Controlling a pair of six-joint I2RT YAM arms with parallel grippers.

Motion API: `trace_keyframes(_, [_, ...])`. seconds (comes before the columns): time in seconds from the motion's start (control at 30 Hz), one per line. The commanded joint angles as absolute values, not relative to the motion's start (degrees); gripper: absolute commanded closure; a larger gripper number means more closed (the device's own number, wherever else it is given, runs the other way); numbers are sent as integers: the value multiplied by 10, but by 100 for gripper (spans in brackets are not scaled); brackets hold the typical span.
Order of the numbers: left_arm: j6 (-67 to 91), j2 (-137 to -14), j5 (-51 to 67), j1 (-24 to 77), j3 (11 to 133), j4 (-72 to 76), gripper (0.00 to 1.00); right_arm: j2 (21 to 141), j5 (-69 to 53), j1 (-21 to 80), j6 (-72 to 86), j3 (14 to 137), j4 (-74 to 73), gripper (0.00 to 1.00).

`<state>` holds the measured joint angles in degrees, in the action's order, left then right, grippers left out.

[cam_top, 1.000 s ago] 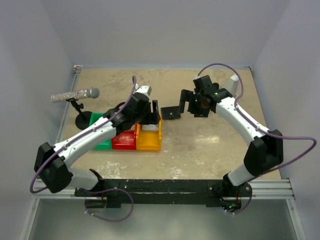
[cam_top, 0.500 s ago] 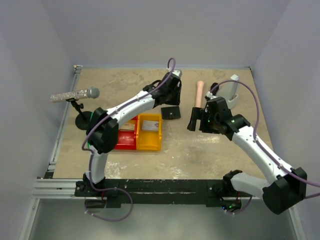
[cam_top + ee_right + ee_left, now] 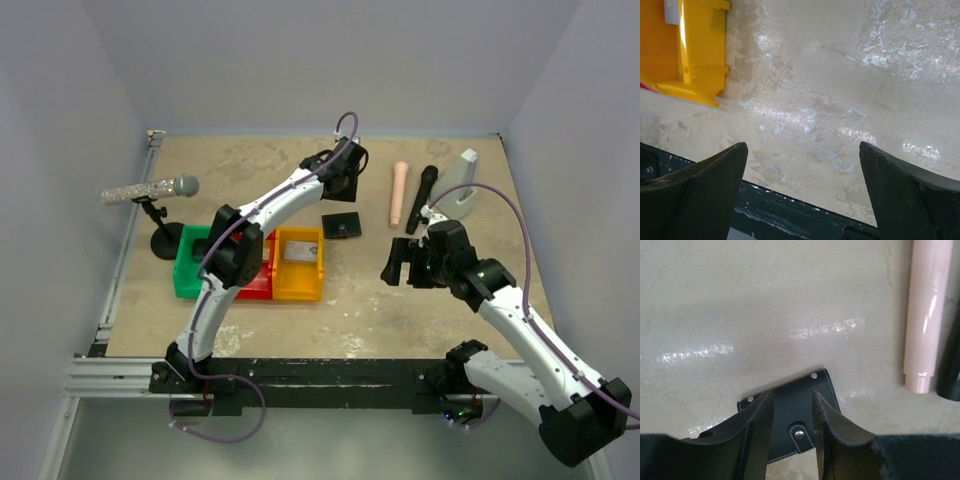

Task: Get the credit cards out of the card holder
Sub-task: Move the storage box to the card holder.

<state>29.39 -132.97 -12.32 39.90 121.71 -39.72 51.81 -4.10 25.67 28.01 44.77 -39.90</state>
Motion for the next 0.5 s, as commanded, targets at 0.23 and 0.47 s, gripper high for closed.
trace_keyframes(0.23, [312,-1394,-128,388,1251,-431,59,479,-93,261,291,414,-383,1])
trace_keyframes(0.47, [325,-1389,-116,394,1209,-415,60,461,-97,262,297,392,-378,1])
